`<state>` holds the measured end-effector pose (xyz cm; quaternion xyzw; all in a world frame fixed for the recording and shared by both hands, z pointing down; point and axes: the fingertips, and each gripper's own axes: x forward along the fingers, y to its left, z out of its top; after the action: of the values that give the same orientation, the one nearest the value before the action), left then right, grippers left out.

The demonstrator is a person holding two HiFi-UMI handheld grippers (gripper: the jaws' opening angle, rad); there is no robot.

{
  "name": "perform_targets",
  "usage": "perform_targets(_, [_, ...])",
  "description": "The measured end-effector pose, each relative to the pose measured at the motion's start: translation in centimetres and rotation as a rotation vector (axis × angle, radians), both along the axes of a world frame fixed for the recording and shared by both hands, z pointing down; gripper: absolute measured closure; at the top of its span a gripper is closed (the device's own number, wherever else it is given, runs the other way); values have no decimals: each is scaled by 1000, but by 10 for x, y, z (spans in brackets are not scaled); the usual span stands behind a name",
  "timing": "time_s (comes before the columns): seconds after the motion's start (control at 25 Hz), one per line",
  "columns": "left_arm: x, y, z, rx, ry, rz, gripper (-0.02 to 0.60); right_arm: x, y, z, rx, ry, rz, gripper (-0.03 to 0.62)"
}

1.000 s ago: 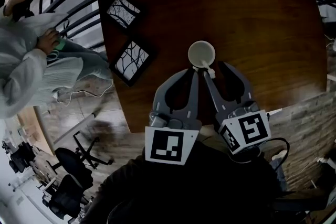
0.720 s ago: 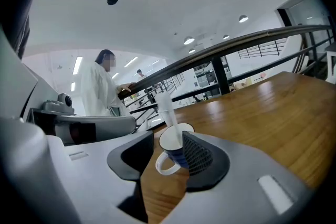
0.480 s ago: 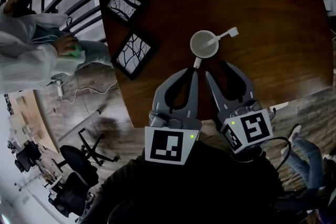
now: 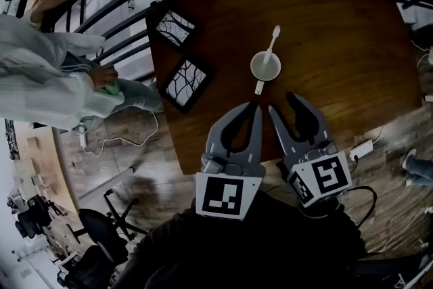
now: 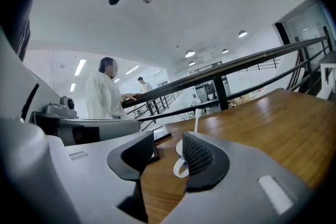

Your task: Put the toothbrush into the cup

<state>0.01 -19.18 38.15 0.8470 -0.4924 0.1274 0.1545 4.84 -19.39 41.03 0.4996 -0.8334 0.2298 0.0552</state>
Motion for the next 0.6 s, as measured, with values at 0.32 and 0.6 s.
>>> perform_targets(0.32, [-13, 23, -64, 170, 68, 18, 574, -14, 24, -81, 218, 21, -6, 424])
perform_targets(0.6, [-26, 56, -120, 278, 95, 8, 574, -24, 55, -142, 338, 67, 17, 511])
